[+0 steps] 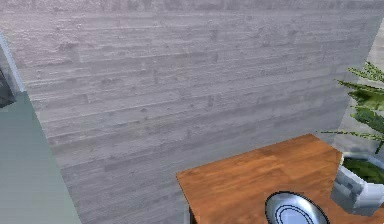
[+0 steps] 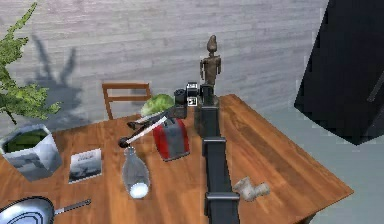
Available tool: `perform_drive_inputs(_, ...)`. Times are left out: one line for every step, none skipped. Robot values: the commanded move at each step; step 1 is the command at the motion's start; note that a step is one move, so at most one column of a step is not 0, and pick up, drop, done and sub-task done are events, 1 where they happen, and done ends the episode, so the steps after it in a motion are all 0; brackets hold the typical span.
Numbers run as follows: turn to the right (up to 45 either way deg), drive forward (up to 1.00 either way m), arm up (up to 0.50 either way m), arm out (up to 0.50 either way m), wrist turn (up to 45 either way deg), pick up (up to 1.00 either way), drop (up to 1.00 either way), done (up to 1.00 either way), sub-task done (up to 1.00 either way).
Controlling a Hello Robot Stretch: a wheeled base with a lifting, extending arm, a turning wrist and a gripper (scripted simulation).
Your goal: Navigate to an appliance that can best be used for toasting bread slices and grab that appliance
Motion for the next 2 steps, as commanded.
perform_drive_inputs(0.0,0.00,0.00,0.00,45.0,0.00,0.00,0.00,0.00)
perform_drive_inputs(0.0,0.00,0.00,0.00,15.0,0.00,0.00,0.00,0.00)
